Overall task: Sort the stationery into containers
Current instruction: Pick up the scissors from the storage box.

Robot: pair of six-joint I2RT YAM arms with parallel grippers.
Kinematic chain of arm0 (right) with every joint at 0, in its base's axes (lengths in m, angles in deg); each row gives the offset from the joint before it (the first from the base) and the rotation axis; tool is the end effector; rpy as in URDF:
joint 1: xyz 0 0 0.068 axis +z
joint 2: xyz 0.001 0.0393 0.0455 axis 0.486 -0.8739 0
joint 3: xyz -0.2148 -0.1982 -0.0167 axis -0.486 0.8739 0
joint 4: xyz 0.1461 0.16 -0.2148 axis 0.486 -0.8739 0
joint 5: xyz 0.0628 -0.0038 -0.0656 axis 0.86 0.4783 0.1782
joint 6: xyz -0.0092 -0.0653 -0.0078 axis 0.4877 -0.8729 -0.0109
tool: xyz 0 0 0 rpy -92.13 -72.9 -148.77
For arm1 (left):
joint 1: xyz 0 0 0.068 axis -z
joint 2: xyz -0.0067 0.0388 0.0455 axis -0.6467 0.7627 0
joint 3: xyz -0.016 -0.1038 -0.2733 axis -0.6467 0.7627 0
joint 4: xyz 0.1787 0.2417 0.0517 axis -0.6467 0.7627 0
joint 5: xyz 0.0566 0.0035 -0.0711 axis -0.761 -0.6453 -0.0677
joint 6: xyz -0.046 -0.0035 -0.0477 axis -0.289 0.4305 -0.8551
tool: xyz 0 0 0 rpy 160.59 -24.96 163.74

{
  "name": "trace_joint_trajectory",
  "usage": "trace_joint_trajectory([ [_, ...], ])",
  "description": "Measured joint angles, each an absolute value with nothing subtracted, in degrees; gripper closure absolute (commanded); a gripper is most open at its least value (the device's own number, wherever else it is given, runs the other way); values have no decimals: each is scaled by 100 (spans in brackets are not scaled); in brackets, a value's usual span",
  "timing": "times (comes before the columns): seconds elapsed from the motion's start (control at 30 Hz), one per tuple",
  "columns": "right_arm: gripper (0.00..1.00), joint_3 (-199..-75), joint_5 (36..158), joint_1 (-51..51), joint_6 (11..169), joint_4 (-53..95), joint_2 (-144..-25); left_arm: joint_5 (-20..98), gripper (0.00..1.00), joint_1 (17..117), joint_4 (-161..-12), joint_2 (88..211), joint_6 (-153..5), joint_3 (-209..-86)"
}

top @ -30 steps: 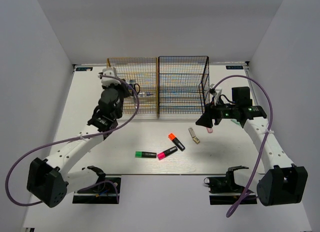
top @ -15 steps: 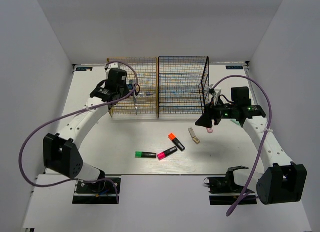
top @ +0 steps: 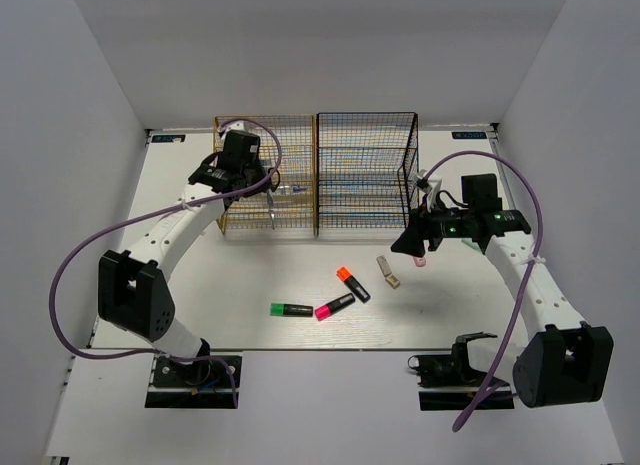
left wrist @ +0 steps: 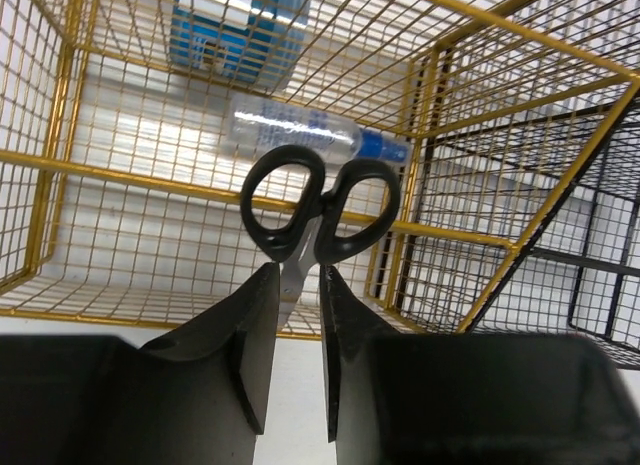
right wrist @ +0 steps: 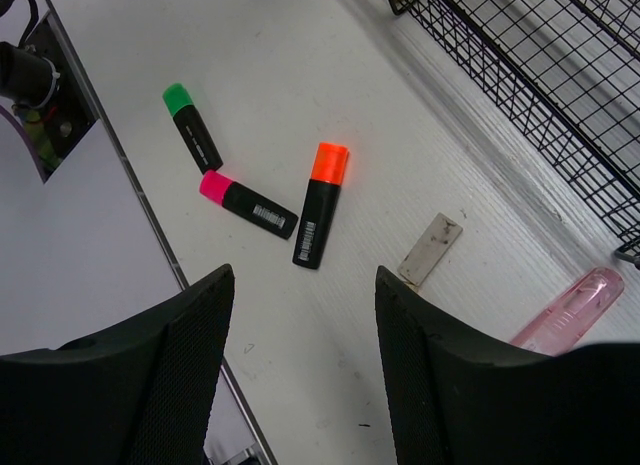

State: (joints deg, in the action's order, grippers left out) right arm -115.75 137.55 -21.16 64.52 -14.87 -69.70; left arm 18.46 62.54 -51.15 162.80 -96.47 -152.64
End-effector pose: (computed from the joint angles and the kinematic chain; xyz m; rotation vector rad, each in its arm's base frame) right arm 0.2671 0.0768 0.2912 -0.8694 2.0592 0.9032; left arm 0.3750 -0.1411 0.3085 -0.3561 2.3194 -0.2331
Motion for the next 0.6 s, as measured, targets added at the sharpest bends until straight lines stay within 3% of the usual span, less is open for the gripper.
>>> trace_joint_trajectory([
  [0.23, 38, -11575, 13757, -2116, 6419, -1540, -7046, 1920, 58, 6254, -5389, 16435, -9608, -15302],
  [0.6, 38, -11575, 13761, -2109, 6340, -1571, -7077, 1940, 56, 6254, -5684, 16621, -9424, -15306],
])
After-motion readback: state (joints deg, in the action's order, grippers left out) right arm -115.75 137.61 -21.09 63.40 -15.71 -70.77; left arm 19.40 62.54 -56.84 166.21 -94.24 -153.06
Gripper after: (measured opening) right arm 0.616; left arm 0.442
